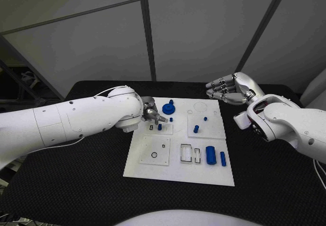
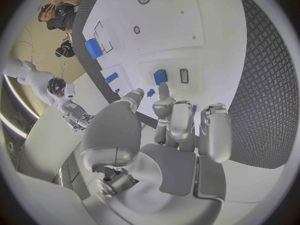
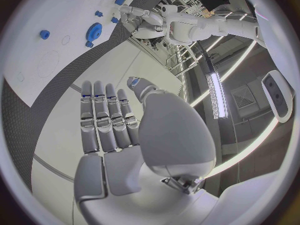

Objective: Assemble the parts on the task board

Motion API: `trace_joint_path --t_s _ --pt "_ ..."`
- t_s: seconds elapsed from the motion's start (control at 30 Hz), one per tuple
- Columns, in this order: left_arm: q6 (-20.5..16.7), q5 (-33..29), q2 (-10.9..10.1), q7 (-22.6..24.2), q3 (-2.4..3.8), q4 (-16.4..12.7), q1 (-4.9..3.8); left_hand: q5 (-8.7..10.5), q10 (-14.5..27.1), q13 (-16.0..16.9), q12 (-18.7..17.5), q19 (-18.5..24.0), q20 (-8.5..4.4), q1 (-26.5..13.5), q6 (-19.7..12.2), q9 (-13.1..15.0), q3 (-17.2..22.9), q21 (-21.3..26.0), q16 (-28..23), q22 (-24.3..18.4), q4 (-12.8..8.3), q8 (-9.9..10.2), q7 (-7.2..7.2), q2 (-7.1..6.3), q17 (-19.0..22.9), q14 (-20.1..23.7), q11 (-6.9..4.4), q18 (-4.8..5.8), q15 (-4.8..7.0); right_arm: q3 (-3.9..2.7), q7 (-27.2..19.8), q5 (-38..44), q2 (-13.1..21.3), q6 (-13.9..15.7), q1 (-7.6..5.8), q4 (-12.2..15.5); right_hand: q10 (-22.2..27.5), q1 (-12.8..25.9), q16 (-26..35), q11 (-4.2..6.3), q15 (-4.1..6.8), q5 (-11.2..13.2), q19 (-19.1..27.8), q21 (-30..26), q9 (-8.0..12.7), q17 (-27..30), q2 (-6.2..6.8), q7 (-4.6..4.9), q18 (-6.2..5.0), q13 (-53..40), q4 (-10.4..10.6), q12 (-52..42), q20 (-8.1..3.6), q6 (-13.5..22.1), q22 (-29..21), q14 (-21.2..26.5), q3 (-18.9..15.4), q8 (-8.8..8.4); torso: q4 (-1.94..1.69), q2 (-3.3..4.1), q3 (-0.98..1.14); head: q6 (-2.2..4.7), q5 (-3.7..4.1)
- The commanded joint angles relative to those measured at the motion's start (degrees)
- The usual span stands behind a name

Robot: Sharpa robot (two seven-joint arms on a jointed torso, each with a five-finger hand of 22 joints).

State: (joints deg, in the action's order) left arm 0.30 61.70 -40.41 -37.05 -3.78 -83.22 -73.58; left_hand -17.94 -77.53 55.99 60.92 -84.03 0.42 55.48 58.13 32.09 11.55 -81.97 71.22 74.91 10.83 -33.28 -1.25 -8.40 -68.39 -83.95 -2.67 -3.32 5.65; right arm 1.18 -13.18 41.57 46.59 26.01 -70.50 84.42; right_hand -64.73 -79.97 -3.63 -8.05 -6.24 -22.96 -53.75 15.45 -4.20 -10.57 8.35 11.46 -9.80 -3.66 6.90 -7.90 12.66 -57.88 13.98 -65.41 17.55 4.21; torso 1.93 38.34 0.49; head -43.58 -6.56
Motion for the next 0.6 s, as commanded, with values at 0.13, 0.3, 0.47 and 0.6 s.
trace_joint_path --t_s 0.13,0.3,0.47,0.6 --pt "0.30 -2.60 -1.06 1.81 3.18 0.44 -0.31 0.10 3.36 -5.61 -5.05 -1.67 0.38 2.35 -2.67 -1.55 -3.27 1.75 -0.27 3.56 0.88 2.05 -1.07 -0.27 0.11 -1.30 0.87 0.54 -0.38 -0.04 -0.35 -0.13 -0.09 -0.25 -0.11 -0.30 0.24 0.75 0.01 -0.37 -0.15 -0.35 -0.40 -0.38 0.03 0.13 -0.02 0.45 -0.60 0.09 0.16 0.22 -0.09 0.18 -0.18 0.21 -0.39 -0.38 -0.01 -0.03 0.09 0.00 -0.06" --pt "3.84 -3.24 -1.86 1.55 4.98 2.21 -1.31 0.07 3.98 -6.74 -5.81 -1.35 0.69 3.94 -2.83 -2.54 -5.11 2.56 -0.31 2.80 1.58 2.68 -1.37 0.14 0.16 -1.28 1.14 0.34 -0.63 -0.04 -0.31 -0.13 -0.13 -0.28 -0.11 -0.47 0.24 0.76 0.01 -0.37 -0.16 -0.35 -0.40 -0.40 0.03 0.14 -0.02 0.45 -0.60 0.09 0.17 0.22 -0.08 0.18 -0.19 0.22 -0.40 -0.39 -0.03 0.01 0.08 0.16 -0.03" --pt "9.83 -3.45 -1.19 1.37 5.58 6.48 -3.00 0.02 4.75 -8.08 -6.66 -0.63 1.03 6.35 -3.52 -4.10 -6.64 4.23 -0.46 1.15 2.09 4.07 -1.92 1.08 0.32 -1.21 1.62 -0.07 -1.01 -0.04 -0.30 -0.13 -0.15 -0.33 -0.11 -0.54 0.26 0.77 0.01 -0.38 -0.16 -0.36 -0.41 -0.43 0.03 0.16 -0.03 0.46 -0.60 0.09 0.17 0.23 -0.08 0.20 -0.22 0.23 -0.40 -0.39 0.02 0.01 0.04 0.38 -0.07" --pt "12.56 -3.28 0.75 1.57 5.69 10.71 -3.63 0.03 5.78 -9.53 -7.77 0.03 1.39 7.40 -4.15 -5.24 -7.80 5.68 -0.85 -0.27 2.57 5.31 -2.47 1.34 0.72 -1.00 2.07 -0.40 -1.39 -0.04 -0.28 -0.13 -0.26 -0.37 -0.11 -0.56 0.27 0.74 0.01 -0.37 -0.17 -0.40 -0.43 -0.48 0.03 0.19 -0.08 0.44 -0.61 0.08 0.15 0.22 -0.07 0.20 -0.26 0.24 -0.37 -0.38 0.05 0.00 0.04 0.50 -0.15"
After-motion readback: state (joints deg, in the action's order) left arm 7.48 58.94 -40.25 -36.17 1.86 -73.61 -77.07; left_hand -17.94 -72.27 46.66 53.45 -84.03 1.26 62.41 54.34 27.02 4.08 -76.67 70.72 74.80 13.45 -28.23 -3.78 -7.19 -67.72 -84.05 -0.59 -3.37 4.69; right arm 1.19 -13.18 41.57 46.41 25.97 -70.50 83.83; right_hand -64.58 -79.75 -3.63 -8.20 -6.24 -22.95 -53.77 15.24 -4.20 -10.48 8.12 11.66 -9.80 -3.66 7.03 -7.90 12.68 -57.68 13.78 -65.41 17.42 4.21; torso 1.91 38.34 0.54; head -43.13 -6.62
